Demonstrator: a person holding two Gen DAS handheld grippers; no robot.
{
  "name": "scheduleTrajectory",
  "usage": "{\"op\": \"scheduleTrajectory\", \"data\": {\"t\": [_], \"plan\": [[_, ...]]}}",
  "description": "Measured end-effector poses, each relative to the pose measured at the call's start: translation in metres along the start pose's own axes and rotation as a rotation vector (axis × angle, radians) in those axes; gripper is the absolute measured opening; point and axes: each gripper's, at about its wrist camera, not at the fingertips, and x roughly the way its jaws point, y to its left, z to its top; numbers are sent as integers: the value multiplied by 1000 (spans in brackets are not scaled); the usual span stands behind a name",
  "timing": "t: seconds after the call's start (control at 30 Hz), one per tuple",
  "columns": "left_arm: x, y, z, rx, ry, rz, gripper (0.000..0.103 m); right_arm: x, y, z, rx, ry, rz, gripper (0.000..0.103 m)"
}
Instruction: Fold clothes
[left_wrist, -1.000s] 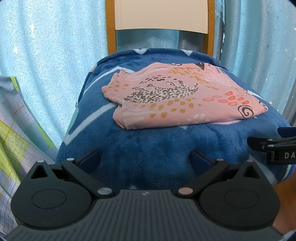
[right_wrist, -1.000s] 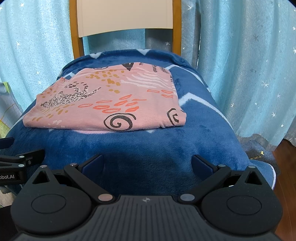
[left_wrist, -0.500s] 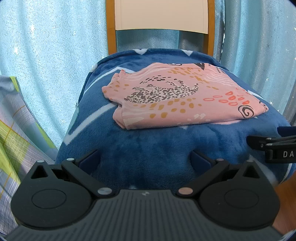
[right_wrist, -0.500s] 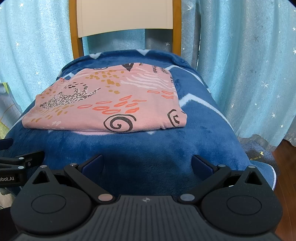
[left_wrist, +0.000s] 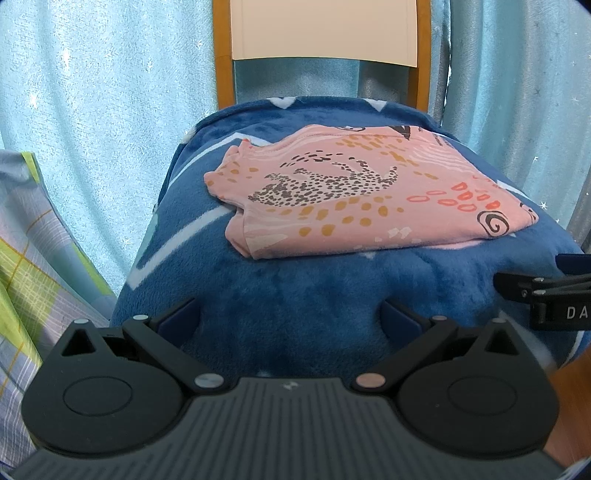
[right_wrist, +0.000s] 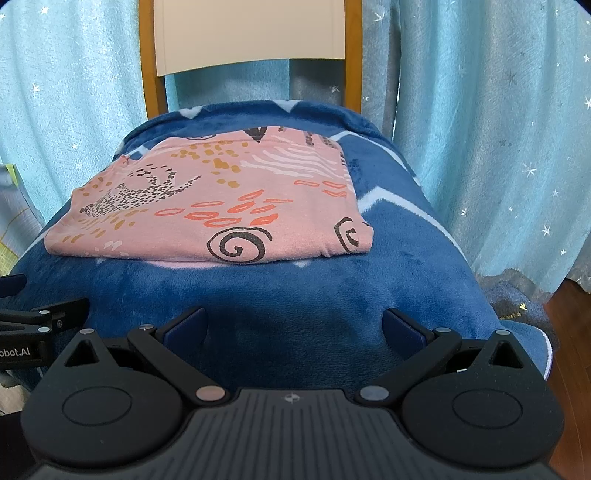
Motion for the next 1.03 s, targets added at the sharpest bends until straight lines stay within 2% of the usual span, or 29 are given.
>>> {"op": "scheduleTrajectory", "data": {"t": [1.03], "plan": [[1, -1, 1, -2, -2, 5, 103, 0, 1, -1, 4, -7, -2, 103]]}}
